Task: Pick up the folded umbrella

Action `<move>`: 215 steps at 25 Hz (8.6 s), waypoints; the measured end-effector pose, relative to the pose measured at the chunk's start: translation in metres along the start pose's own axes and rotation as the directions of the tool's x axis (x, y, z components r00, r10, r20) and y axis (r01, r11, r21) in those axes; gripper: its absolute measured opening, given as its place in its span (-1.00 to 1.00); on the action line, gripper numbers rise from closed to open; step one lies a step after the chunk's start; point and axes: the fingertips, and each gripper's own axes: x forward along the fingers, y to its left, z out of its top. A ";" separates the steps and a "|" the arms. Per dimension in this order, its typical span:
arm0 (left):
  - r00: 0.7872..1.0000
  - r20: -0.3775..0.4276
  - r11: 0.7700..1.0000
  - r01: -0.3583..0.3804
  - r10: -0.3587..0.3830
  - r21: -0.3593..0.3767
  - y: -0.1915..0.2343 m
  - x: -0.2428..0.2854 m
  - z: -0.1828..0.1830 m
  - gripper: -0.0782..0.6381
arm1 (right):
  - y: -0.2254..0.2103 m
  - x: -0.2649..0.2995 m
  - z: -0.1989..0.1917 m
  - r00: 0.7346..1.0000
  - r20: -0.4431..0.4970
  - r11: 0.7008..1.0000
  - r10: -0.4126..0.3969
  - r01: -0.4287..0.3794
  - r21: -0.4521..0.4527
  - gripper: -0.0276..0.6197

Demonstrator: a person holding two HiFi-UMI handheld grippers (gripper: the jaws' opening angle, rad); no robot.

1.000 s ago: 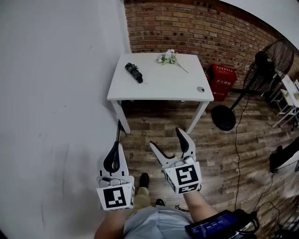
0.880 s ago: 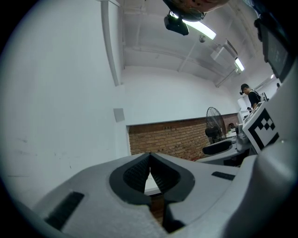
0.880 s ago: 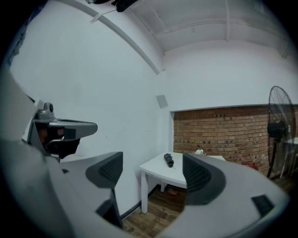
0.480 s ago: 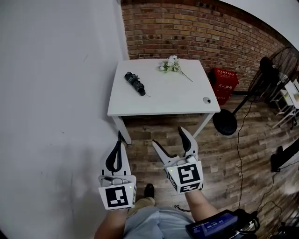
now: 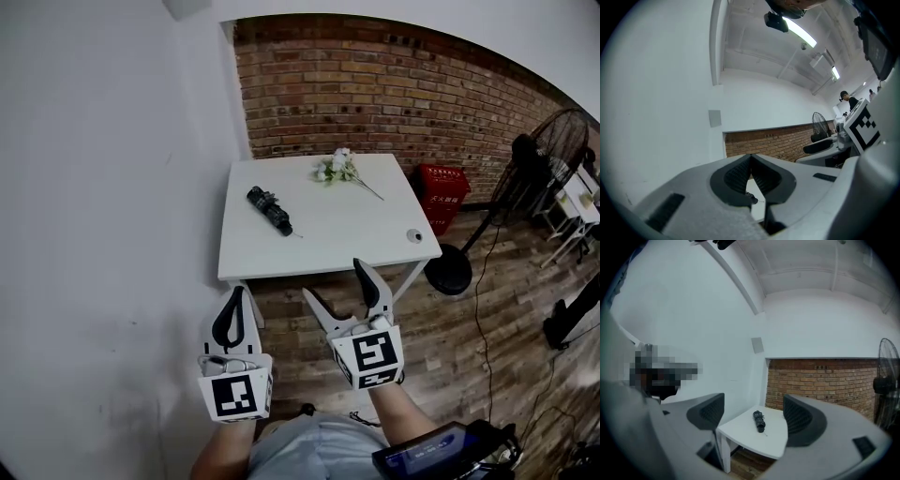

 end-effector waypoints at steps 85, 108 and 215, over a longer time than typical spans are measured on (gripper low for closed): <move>0.975 -0.085 0.976 -0.200 0.207 0.091 0.104 0.309 -0.081 -0.76 | -0.129 0.355 -0.027 0.981 0.006 0.979 0.196 -0.196 0.054 0.30; 0.956 -0.210 0.978 -0.205 0.206 0.025 0.180 0.338 -0.165 -0.76 | -0.065 0.442 -0.102 0.948 -0.188 0.966 0.258 -0.249 0.069 0.31; 0.905 -0.402 0.977 -0.192 0.138 -0.096 0.207 0.364 -0.284 -0.76 | -0.021 0.450 -0.341 0.592 -0.759 0.963 0.270 -0.178 0.203 -0.11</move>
